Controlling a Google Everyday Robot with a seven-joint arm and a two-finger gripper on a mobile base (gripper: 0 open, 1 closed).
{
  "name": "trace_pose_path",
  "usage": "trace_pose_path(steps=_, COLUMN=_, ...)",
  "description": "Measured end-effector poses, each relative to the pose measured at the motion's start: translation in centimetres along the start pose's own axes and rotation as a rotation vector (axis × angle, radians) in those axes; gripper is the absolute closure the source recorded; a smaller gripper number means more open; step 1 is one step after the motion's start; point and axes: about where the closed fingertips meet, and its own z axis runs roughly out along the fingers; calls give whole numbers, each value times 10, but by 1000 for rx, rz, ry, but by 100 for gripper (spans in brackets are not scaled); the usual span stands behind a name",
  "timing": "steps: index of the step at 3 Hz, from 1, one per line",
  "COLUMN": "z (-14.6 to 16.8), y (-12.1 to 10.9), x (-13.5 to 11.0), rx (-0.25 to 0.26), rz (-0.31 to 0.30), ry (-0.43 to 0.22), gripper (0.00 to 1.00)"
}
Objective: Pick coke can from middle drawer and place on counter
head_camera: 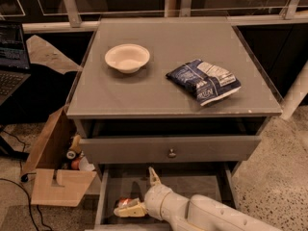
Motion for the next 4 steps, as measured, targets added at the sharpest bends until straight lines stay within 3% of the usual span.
trace_pose_path(steps=2, z=24, y=-24, x=31, rx=35, rz=4, ry=-67, gripper=0)
trace_pose_path(steps=4, z=42, y=-30, x=67, rx=25, rz=38, ry=-85, gripper=0)
